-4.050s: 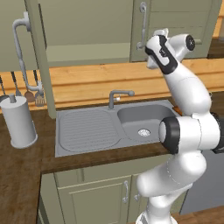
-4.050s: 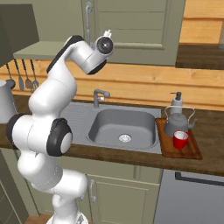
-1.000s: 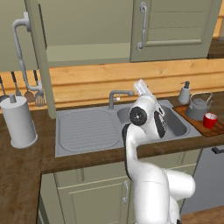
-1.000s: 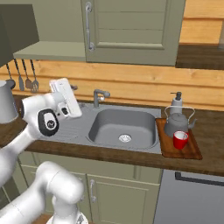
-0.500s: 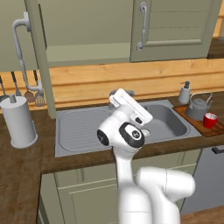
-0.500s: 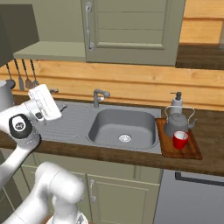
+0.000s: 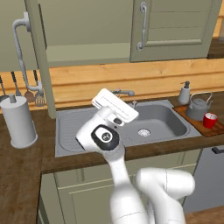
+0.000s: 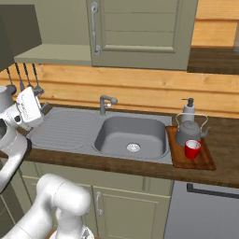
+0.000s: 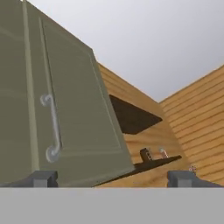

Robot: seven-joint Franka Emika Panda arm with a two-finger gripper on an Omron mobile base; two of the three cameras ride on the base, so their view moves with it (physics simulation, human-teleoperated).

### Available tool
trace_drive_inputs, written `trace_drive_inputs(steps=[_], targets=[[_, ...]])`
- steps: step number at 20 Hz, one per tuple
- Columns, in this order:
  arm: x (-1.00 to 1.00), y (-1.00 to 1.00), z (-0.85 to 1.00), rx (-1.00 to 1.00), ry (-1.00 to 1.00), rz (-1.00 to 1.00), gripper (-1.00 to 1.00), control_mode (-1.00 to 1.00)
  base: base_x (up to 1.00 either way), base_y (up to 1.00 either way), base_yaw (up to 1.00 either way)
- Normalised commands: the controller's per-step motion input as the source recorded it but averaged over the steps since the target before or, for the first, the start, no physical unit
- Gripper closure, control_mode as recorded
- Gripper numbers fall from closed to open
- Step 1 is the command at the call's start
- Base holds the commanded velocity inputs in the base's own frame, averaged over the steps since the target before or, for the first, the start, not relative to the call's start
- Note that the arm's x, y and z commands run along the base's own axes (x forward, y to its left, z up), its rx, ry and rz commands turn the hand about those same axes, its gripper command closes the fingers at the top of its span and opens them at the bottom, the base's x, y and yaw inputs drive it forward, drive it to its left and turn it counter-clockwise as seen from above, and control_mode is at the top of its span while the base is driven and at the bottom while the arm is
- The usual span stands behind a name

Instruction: Pick the kettle from the counter and place it on the tray. Then pick the mug from the cabinet and place it on the tray. Then close the cabinet doors.

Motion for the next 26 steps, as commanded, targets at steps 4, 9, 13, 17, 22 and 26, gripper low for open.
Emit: trace_drive_inputs(steps=[4, 9, 13, 17, 22, 26], targets=[[0.0, 0.77, 0.0, -0.26, 0.04, -0.18, -1.0, -1.0, 0.0, 0.0, 0.0], [0.0, 0.77, 0.06, -0.18, 0.04, -0.17, -1.0, -1.0, 0.0, 0.0, 0.0], [0.0, 0.71, 0.05, -0.16, 0.08, -0.15, -1.0, -1.0, 0.0, 0.0, 0.0], [-0.01, 0.66, 0.18, -0.12, 0.07, -0.15, -1.0, -1.0, 0.0, 0.0, 0.0], [0.0, 0.71, 0.1, -0.11, 0.16, -0.1, -1.0, -1.0, 0.0, 0.0, 0.0], [0.0, 0.52, 0.05, -0.05, 0.18, -0.06, -1.0, -1.0, 0.0, 0.0, 0.0]])
